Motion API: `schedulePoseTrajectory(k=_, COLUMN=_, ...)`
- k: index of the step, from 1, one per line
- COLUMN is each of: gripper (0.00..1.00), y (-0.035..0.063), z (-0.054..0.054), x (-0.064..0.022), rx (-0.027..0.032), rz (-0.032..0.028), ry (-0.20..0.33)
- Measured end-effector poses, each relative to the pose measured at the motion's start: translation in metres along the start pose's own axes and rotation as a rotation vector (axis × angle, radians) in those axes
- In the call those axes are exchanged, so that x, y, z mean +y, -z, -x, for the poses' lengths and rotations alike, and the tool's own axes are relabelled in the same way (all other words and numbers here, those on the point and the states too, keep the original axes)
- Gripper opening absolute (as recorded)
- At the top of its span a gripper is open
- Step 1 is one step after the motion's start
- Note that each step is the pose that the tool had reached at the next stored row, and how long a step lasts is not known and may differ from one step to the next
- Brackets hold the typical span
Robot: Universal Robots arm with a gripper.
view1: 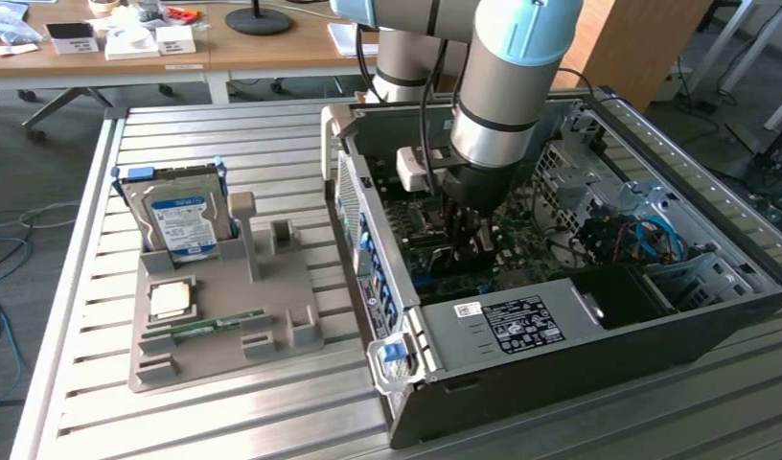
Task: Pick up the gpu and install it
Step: 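Insert the gpu into the slot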
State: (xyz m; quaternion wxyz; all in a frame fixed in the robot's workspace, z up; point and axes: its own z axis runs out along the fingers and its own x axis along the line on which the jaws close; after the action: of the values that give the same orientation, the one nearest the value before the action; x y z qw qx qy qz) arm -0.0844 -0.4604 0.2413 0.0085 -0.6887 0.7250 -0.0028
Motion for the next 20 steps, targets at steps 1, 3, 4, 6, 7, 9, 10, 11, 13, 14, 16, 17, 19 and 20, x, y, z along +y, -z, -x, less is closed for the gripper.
schedulePoseTrajectory(k=1, gripper=0.27, y=0.0000, z=0.000, x=0.0000, rx=0.0000, rz=0.0000, ry=0.000)
schedulePoseTrajectory(k=3, gripper=0.27, y=0.0000, z=0.000, x=0.0000, rx=0.0000, rz=0.0000, ry=0.000)
schedulePoseTrajectory(k=4, gripper=0.27, y=0.0000, z=0.000, x=0.0001, rx=0.0001, rz=0.0002, ry=0.000)
schedulePoseTrajectory(k=6, gripper=0.33, y=0.0000, z=0.000, x=0.0001, rx=0.0001, rz=0.0000, ry=0.000)
schedulePoseTrajectory(k=7, gripper=0.40, y=0.0000, z=0.000, x=0.0000, rx=-0.0001, rz=0.0000, ry=0.000)
schedulePoseTrajectory(k=9, gripper=0.40, y=0.0000, z=0.000, x=0.0000, rx=0.0001, rz=0.0000, ry=0.000)
schedulePoseTrajectory(k=10, gripper=0.40, y=0.0000, z=0.000, x=0.0000, rx=0.0000, rz=0.0000, ry=0.000)
schedulePoseTrajectory(k=11, gripper=0.40, y=0.0000, z=0.000, x=0.0000, rx=0.0000, rz=0.0000, ry=0.000)
schedulePoseTrajectory(k=13, gripper=0.40, y=0.0001, z=0.000, x=0.0000, rx=0.0000, rz=0.0000, ry=0.000)
schedulePoseTrajectory(k=14, gripper=0.40, y=0.0008, z=0.000, x=0.0000, rx=0.0002, rz=0.0001, ry=0.000)
schedulePoseTrajectory(k=16, gripper=0.40, y=0.0033, z=0.000, x=0.0000, rx=0.0001, rz=0.0000, ry=0.000)
schedulePoseTrajectory(k=17, gripper=0.40, y=0.0049, z=0.000, x=-0.0001, rx=0.0001, rz=0.0000, ry=0.000)
schedulePoseTrajectory(k=19, gripper=0.40, y=0.0087, z=0.000, x=-0.0001, rx=0.0001, rz=0.0000, ry=0.000)
schedulePoseTrajectory(k=20, gripper=0.40, y=0.0107, z=0.000, x=-0.0002, rx=0.0000, rz=0.0000, ry=0.000)
